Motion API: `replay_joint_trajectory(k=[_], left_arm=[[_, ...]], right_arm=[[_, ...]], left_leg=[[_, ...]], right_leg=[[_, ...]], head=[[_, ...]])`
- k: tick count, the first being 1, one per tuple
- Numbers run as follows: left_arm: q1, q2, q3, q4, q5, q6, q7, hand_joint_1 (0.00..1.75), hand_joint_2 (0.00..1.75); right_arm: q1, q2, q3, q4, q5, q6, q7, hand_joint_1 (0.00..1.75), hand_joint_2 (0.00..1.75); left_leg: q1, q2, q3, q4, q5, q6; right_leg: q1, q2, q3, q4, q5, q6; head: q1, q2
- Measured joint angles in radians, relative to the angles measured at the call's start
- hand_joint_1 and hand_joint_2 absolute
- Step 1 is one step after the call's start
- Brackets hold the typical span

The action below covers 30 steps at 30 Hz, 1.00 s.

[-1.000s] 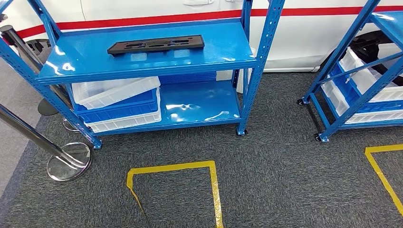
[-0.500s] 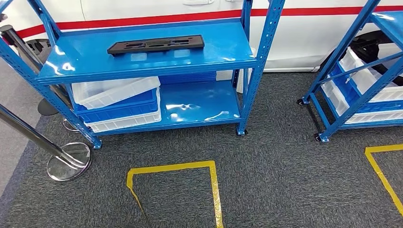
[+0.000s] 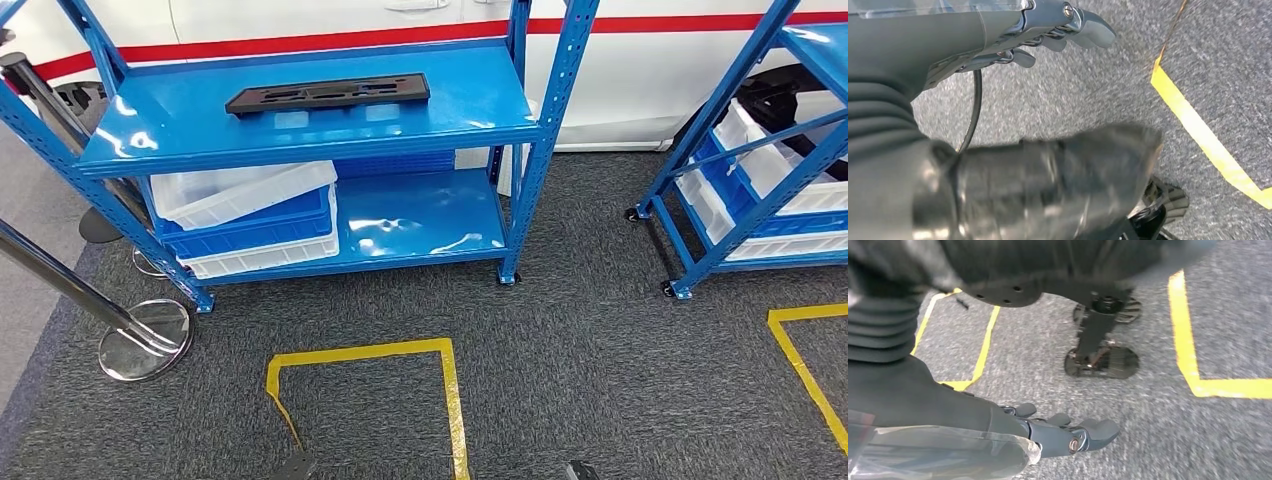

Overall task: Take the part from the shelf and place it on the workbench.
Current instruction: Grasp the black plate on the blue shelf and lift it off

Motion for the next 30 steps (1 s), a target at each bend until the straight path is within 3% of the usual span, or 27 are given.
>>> replay_joint_trajectory(k=[8, 14, 20, 30], left_arm=[[-0.034, -0.001, -0.087, 0.029, 0.072, 0.064, 0.023, 0.0, 0.0], [-0.035, -0.001, -0.094, 0.033, 0.083, 0.072, 0.024, 0.0, 0.0], [-0.032, -0.001, -0.128, 0.054, 0.146, 0.132, 0.016, 0.0, 0.0], [-0.027, -0.001, -0.128, 0.056, 0.189, 0.168, -0.001, 0.0, 0.0]], right_arm=[[-0.049, -0.021, 0.038, 0.029, -0.212, -0.058, -0.064, 0.0, 0.0], [-0.053, -0.025, 0.038, 0.032, -0.24, -0.068, -0.079, 0.0, 0.0], [-0.089, -0.086, -0.006, 0.046, -0.429, -0.187, -0.3, 0.0, 0.0], [-0.069, -0.088, -0.113, -0.034, -0.374, -0.275, -0.431, 0.0, 0.0]], left_leg=[[0.0, 0.0, 0.0, 0.0, 0.0, 0.0], [0.0, 0.0, 0.0, 0.0, 0.0, 0.0], [0.0, 0.0, 0.0, 0.001, 0.0, 0.0], [0.0, -0.001, -0.001, 0.0, 0.0, 0.0]], right_leg=[[0.0, 0.0, 0.0, 0.0, 0.0, 0.0], [0.0, 0.0, 0.0, 0.0, 0.0, 0.0], [0.0, 0.0, 0.0, 0.0, 0.0, 0.0], [0.0, -0.001, 0.0, 0.0, 0.0, 0.0]], head=[[0.0, 0.0], [0.0, 0.0], [0.0, 0.0], [0.0, 0.0]])
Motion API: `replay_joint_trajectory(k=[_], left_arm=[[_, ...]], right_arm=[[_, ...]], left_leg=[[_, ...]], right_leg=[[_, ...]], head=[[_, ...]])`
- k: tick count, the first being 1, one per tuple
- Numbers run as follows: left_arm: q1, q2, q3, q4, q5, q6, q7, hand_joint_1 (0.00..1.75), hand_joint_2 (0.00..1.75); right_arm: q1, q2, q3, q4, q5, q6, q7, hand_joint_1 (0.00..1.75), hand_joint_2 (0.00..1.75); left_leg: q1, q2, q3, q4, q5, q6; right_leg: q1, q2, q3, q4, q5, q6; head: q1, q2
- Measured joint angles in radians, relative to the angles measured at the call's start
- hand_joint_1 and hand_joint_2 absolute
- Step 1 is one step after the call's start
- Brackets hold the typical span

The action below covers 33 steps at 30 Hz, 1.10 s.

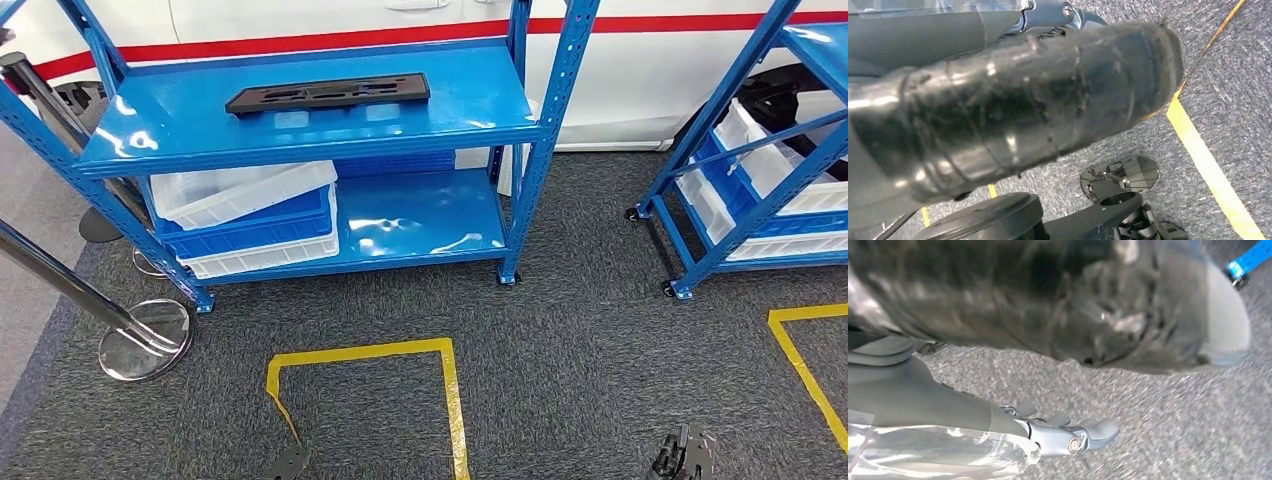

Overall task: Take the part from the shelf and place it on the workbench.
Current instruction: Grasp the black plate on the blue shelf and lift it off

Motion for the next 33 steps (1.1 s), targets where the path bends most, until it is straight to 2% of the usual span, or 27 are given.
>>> replay_joint_trajectory(k=[12, 21, 33], left_arm=[[0.009, 0.0, 0.004, 0.004, 0.05, 0.028, -0.018, 0.0, 0.0], [0.015, 0.002, 0.005, 0.008, 0.074, 0.043, -0.026, 0.0, 0.0], [0.022, 0.011, 0.006, 0.014, 0.115, 0.06, -0.048, 0.0, 0.0]], right_arm=[[0.068, 0.058, -0.154, -0.255, 0.17, -0.037, -0.028, 0.0, 0.0], [0.101, 0.063, -0.184, -0.464, 0.28, -0.081, -0.019, 0.0, 0.0], [0.098, 0.06, -0.182, -0.831, 0.513, -0.121, 0.045, 0.0, 0.0]], left_leg=[[0.0, 0.0, 0.0, 0.0, 0.0, 0.0], [0.0, 0.0, 0.001, 0.0, 0.0, 0.0], [0.0, 0.0, 0.0, 0.001, 0.0, 0.0]], right_leg=[[0.0, 0.0, 0.0, 0.0, 0.0, 0.0], [0.0, 0.001, 0.001, 0.0, 0.0, 0.0], [0.0, 0.0, 0.001, 0.0, 0.0, 0.0]], head=[[0.0, 0.0], [0.0, 0.0], [0.0, 0.0]])
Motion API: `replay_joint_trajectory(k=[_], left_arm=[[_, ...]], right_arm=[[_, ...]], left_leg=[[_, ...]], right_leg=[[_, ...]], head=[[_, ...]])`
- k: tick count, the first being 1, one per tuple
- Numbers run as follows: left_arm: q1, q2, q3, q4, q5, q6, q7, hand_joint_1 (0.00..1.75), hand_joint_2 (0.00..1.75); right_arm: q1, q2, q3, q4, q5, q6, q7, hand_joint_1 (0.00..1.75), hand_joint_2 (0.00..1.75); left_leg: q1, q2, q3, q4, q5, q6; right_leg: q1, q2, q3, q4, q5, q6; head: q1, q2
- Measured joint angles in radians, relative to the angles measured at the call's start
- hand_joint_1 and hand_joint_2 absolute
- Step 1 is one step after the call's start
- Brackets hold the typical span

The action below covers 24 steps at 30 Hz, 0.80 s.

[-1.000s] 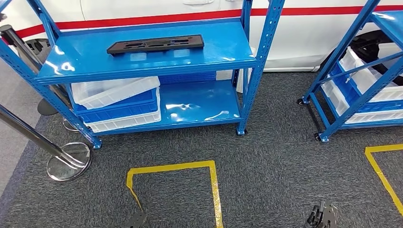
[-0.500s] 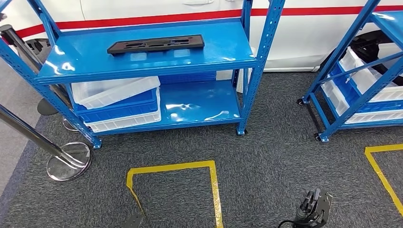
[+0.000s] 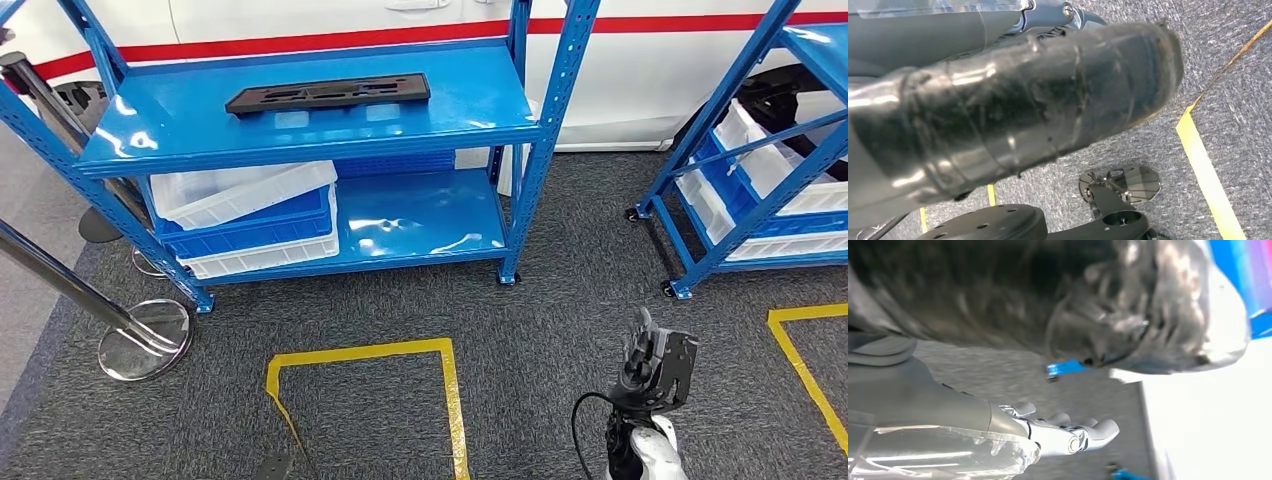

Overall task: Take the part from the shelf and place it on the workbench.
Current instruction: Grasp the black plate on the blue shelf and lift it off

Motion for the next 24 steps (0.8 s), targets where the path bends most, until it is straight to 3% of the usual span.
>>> replay_joint_trajectory(k=[14, 18, 23, 24], left_arm=[[0.012, 0.01, 0.0, 0.001, 0.043, 0.016, -0.026, 0.0, 0.0], [0.012, 0.013, 0.0, 0.002, 0.049, 0.017, -0.035, 0.0, 0.0], [0.015, 0.017, 0.0, 0.005, 0.059, 0.02, -0.06, 0.0, 0.0], [0.015, 0.018, 0.0, 0.006, 0.061, 0.02, -0.07, 0.0, 0.0]], right_arm=[[-0.024, -0.014, 0.069, -0.395, 0.272, -0.006, 0.076, 0.0, 0.0], [-0.033, -0.023, 0.095, -0.489, 0.313, -0.004, 0.09, 0.0, 1.75], [-0.046, -0.034, 0.131, -0.604, 0.347, 0.008, 0.102, 0.0, 1.75], [-0.05, -0.037, 0.14, -0.632, 0.357, 0.013, 0.105, 0.0, 1.31]], left_leg=[[0.0, 0.0, 0.0, 0.0, 0.0, 0.0], [0.0, 0.0, 0.0, 0.0, 0.0, 0.0], [0.0, 0.0, 0.0, 0.0, 0.0, 0.0], [0.0, 0.0, 0.0, 0.001, 0.0, 0.0]], right_leg=[[0.0, 0.0, 0.0, 0.0, 0.0, 0.0], [0.0, 0.0, 0.0, 0.0, 0.0, 0.0], [0.0, 0.0, 0.0, 0.0, 0.0, 0.0], [0.001, 0.0, 0.0, 0.0, 0.0, 0.0]], head=[[0.0, 0.0], [0.0, 0.0], [0.0, 0.0], [0.0, 0.0]])
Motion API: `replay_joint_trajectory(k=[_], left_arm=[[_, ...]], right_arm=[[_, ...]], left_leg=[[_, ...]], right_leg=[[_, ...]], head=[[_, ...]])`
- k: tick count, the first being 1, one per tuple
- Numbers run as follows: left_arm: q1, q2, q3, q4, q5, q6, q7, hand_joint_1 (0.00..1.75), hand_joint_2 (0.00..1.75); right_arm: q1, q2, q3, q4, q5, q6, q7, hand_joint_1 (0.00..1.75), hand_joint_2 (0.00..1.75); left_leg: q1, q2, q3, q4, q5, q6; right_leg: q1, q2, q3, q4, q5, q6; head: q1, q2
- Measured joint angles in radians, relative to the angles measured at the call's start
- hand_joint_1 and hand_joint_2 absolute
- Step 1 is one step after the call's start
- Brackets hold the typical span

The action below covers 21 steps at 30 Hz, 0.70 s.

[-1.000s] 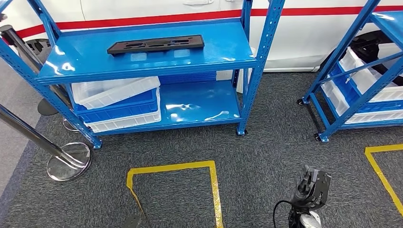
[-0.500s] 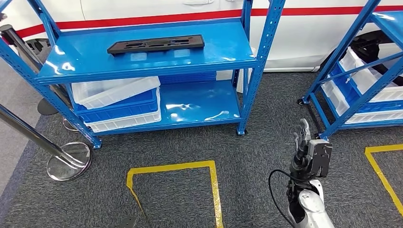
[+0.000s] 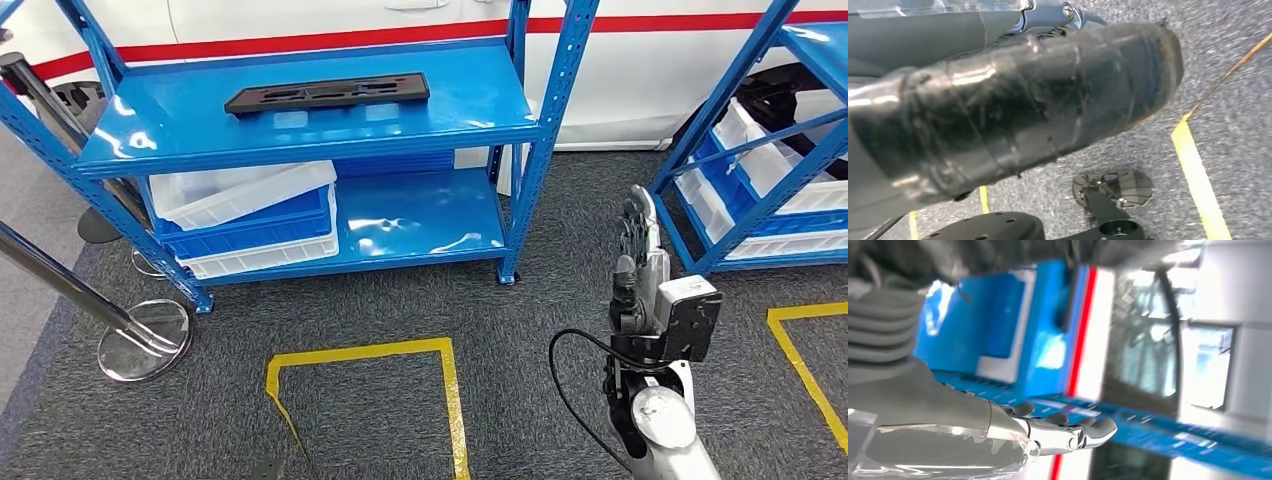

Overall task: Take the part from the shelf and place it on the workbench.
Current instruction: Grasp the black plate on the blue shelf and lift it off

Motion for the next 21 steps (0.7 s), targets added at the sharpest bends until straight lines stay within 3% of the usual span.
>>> replay_joint_trajectory(k=[3, 13, 17, 19, 21], left_arm=[[0.0, 0.004, 0.0, 0.003, 0.005, 0.003, -0.028, 0.0, 0.0], [-0.002, 0.017, 0.0, 0.016, 0.006, 0.035, -0.096, 0.0, 0.0], [-0.004, 0.018, 0.0, 0.016, 0.004, 0.038, -0.098, 0.0, 0.0], [-0.007, 0.017, 0.0, 0.016, 0.003, 0.039, -0.098, 0.0, 0.0], [-0.008, 0.017, 0.0, 0.017, 0.002, 0.04, -0.098, 0.0, 0.0]], right_arm=[[-0.005, -0.012, 0.031, -0.082, 0.029, 0.01, 0.01, 0.0, 0.0], [-0.027, -0.05, 0.147, -0.309, 0.1, 0.058, 0.022, 0.0, 0.0], [-0.033, -0.063, 0.164, -0.355, 0.11, 0.069, 0.023, 0.0, 0.0], [-0.037, -0.071, 0.171, -0.371, 0.116, 0.074, 0.024, 0.0, 0.0], [-0.037, -0.078, 0.176, -0.38, 0.121, 0.076, 0.025, 0.0, 0.0]], left_leg=[[0.0, -0.001, -0.001, 0.002, 0.0, 0.0], [-0.002, -0.002, -0.01, 0.015, -0.005, 0.012], [0.004, 0.002, 0.003, -0.018, 0.014, 0.031], [0.01, 0.006, 0.012, -0.038, 0.025, 0.037], [0.011, 0.007, 0.012, -0.04, 0.026, 0.039]], right_leg=[[-0.001, -0.001, 0.0, -0.001, 0.0, 0.001], [-0.003, -0.001, -0.001, -0.003, 0.004, 0.009], [-0.001, -0.002, -0.001, -0.004, 0.002, 0.024], [0.0, -0.005, -0.038, 0.069, -0.038, 0.028], [-0.003, -0.005, -0.103, 0.183, -0.08, 0.033]], head=[[0.0, 0.0], [0.0, 0.0], [0.001, 0.0], [0.003, 0.0], [0.002, 0.0]])
